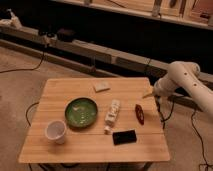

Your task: Place the pepper in the ceramic cup

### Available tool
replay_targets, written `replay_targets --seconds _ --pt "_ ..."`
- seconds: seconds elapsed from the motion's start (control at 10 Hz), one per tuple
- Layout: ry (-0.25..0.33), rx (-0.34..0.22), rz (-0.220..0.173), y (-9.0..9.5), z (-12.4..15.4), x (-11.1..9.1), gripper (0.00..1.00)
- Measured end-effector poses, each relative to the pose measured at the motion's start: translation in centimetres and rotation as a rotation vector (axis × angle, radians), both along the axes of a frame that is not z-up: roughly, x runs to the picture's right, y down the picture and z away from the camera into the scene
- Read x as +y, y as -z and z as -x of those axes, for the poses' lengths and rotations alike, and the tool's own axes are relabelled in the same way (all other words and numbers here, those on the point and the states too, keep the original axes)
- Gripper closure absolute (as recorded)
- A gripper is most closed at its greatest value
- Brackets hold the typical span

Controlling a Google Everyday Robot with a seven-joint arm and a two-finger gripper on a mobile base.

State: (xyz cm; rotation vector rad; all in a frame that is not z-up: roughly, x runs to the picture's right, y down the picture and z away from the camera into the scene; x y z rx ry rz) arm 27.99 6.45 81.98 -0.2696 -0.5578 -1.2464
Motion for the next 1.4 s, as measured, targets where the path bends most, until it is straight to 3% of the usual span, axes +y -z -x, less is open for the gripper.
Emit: replay_targets --seconds 0.2,0.5,0.7,1.1,1.4 --pt "0.045 -0.038 0.007 -1.8 1.4 0.4 0.35" --pt "0.166 -0.052 0.062 -4.0 2.8 2.2 0.35" --pt "0.208 -0.057 0.086 -4.5 3.7 2.6 0.35" --pt "0.269 -0.023 0.115 -6.2 4.2 3.5 0.35" --pt "0.266 0.009 0.124 -7.1 4.1 4.2 0.35"
